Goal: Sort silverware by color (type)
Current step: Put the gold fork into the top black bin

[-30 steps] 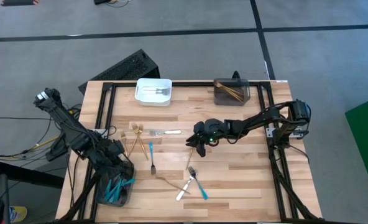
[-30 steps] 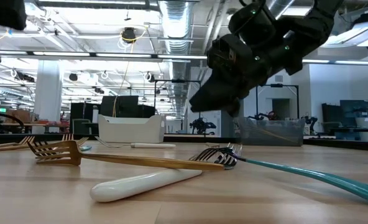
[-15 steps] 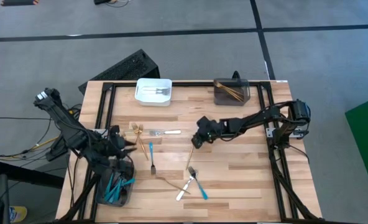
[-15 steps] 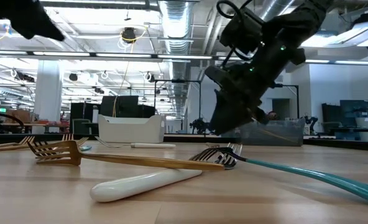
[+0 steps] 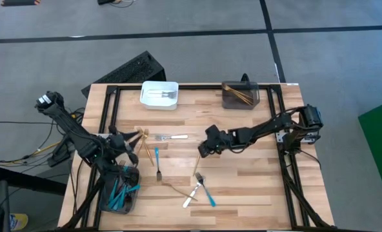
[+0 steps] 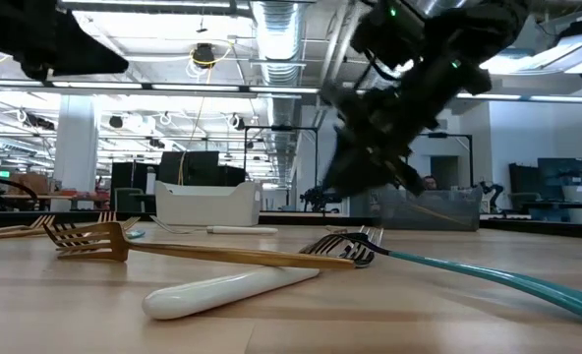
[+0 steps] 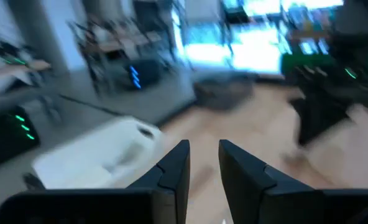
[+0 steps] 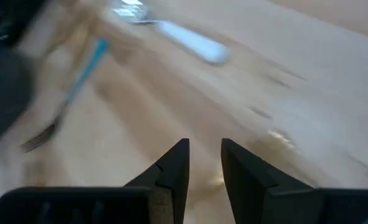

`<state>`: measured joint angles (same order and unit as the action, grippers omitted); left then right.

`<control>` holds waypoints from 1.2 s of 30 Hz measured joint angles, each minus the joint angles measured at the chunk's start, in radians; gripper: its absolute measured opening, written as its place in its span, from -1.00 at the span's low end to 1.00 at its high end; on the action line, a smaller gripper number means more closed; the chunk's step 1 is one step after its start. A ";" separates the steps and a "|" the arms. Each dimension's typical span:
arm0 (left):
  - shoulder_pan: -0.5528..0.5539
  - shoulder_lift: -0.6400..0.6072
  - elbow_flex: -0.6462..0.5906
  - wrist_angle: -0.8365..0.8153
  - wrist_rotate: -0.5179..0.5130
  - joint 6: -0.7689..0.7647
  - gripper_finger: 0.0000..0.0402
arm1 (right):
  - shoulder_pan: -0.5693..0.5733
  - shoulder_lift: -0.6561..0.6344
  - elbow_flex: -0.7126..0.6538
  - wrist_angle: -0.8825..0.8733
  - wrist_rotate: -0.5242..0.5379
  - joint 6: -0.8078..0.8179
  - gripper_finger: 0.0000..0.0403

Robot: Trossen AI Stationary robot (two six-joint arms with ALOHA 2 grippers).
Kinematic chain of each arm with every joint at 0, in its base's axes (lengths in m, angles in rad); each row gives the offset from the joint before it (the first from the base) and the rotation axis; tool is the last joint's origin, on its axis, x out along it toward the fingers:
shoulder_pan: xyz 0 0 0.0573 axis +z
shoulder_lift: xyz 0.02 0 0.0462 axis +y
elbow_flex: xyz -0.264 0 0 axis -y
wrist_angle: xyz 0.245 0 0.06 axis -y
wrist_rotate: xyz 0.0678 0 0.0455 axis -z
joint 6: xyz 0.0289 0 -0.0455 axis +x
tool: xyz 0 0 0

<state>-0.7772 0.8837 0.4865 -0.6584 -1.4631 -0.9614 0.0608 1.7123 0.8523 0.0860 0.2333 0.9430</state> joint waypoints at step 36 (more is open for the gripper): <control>0.374 0.245 -0.015 0.658 0.434 0.511 -0.64 | 0.092 0.106 0.284 -0.478 0.196 0.287 0.02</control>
<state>-0.4036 1.1282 0.4713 -0.0001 -1.0286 -0.4500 0.1532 1.8183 1.1359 -0.3917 0.4294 1.2303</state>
